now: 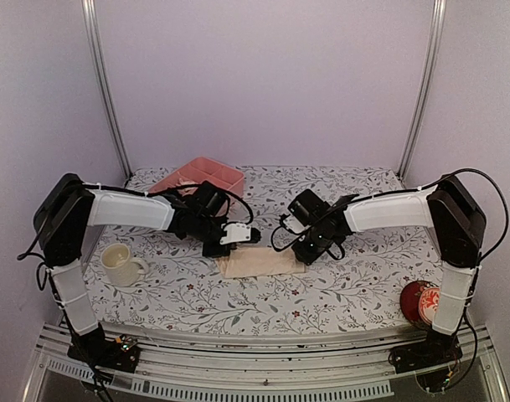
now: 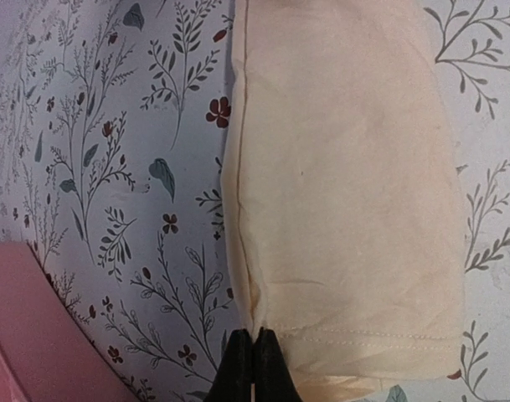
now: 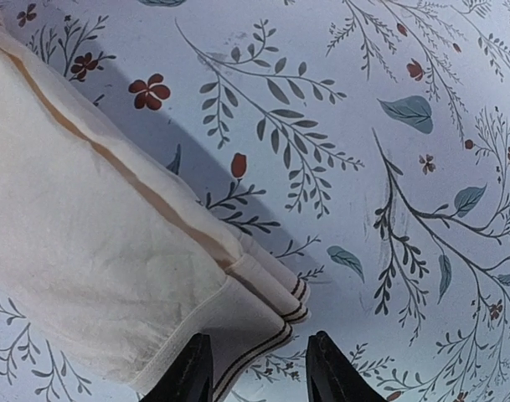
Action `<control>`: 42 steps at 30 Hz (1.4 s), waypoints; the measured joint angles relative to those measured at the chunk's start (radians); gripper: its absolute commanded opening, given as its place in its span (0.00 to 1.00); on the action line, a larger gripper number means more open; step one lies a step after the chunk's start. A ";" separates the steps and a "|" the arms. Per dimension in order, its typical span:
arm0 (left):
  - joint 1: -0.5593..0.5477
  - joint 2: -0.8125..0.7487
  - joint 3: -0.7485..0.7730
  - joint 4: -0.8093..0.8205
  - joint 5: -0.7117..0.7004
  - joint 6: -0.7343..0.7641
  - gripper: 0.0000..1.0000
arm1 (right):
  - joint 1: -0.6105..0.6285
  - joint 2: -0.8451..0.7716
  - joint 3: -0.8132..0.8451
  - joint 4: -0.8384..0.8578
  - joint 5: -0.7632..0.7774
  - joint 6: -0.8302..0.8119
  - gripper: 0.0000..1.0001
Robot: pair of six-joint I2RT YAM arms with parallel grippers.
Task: Roll the underwear
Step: Fold the underwear at the center of the board.
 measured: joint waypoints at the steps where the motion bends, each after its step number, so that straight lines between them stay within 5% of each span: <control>1: 0.001 0.006 0.000 0.003 -0.003 -0.001 0.00 | 0.000 0.006 0.000 0.005 0.011 0.000 0.42; 12: 0.002 0.050 0.000 0.010 -0.053 -0.006 0.01 | -0.001 0.021 0.000 0.068 0.094 0.026 0.51; 18: 0.003 0.057 0.000 0.010 -0.075 -0.008 0.35 | 0.000 0.046 0.000 0.087 0.116 0.041 0.51; 34: 0.022 -0.033 -0.007 0.117 -0.167 -0.085 0.89 | -0.001 0.008 -0.002 0.083 0.125 0.073 0.63; 39: 0.044 -0.096 -0.008 0.184 -0.201 -0.110 0.88 | -0.002 -0.111 -0.007 0.092 0.112 0.108 0.66; 42: 0.056 -0.114 -0.008 0.197 -0.194 -0.119 0.65 | -0.011 -0.189 -0.028 0.124 0.050 0.133 0.56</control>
